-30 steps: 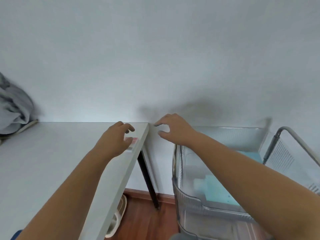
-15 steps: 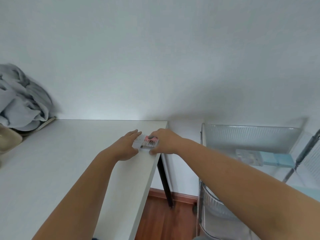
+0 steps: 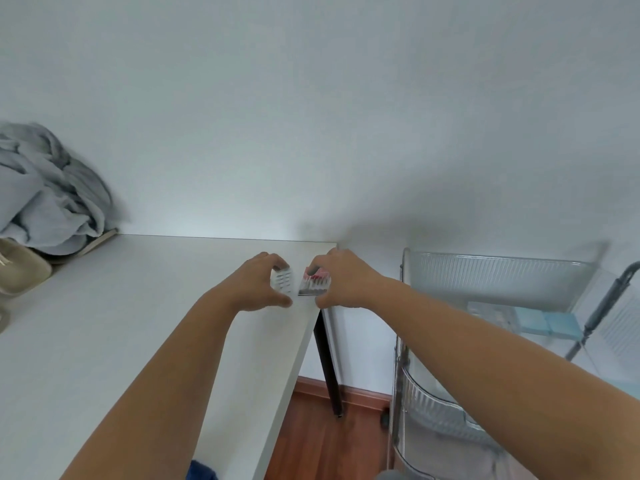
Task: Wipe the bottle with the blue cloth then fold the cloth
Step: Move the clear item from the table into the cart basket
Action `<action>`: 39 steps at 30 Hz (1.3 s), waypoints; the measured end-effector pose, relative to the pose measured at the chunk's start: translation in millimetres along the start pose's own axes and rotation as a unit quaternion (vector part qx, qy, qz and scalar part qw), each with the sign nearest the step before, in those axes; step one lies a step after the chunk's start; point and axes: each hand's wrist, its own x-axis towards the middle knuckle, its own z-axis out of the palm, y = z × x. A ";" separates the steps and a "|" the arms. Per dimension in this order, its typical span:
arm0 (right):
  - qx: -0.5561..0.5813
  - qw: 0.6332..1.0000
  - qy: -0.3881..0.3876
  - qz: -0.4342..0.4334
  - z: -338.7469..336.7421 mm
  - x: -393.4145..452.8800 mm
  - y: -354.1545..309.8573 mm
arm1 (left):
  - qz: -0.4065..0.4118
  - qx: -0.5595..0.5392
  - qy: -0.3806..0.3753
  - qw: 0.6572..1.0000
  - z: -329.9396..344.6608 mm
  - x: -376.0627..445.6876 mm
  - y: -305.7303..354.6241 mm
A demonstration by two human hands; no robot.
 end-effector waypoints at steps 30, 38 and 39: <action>-0.012 0.939 0.133 0.315 -97.9 -196.9 242.3 | 0.070 0.059 -0.172 0.981 169.4 63.6 274.1; 0.048 0.937 0.111 0.329 -73.7 -180.2 255.8 | 0.033 0.099 -0.179 0.978 214.8 88.0 260.6; 0.039 0.940 0.105 0.322 -69.0 -176.4 254.6 | 0.036 0.093 -0.175 0.979 218.6 90.5 259.8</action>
